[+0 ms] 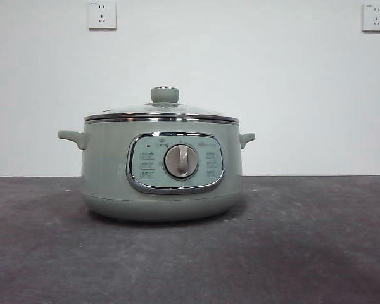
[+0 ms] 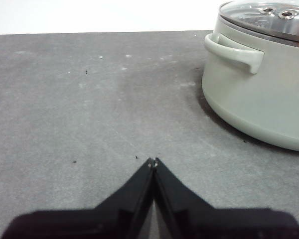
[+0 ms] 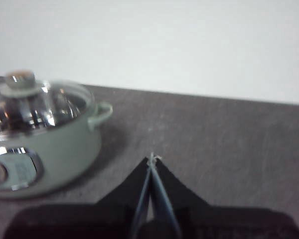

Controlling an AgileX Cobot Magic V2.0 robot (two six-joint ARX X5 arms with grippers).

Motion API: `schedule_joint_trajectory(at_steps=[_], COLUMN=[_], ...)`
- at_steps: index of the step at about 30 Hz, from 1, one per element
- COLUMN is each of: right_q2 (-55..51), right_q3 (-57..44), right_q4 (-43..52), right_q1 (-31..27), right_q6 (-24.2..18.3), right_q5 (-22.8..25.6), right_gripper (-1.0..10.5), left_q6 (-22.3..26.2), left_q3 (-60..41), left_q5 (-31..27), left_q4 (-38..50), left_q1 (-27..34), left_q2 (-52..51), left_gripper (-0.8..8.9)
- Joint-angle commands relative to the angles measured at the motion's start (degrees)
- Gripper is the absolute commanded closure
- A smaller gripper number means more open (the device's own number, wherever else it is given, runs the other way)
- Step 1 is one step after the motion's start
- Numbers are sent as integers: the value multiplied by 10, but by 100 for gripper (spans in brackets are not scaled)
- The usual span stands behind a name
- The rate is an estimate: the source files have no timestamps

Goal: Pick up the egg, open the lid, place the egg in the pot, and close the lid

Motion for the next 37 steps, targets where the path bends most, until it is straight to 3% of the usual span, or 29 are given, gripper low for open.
schedule_joint_trajectory(at_steps=[1, 10, 15, 37], right_q2=[-29, -27, -28, -27], right_q3=[-73, -171, -183, -183], right_q4=[29, 57, 95, 95], right_q1=[-1, -1, -1, 1], right_q6=[45, 58, 57, 56], right_q5=[0, 2, 2, 5], right_gripper=[946, 946, 946, 946], left_q6=[-3, -3, -3, -3], left_q3=[-6, -6, -6, -6], left_q5=[-2, -2, -2, -2], left_q4=[4, 4, 3, 3], left_q1=[2, 2, 2, 2], left_q2=[0, 4, 6, 10], left_gripper=[815, 815, 815, 815])
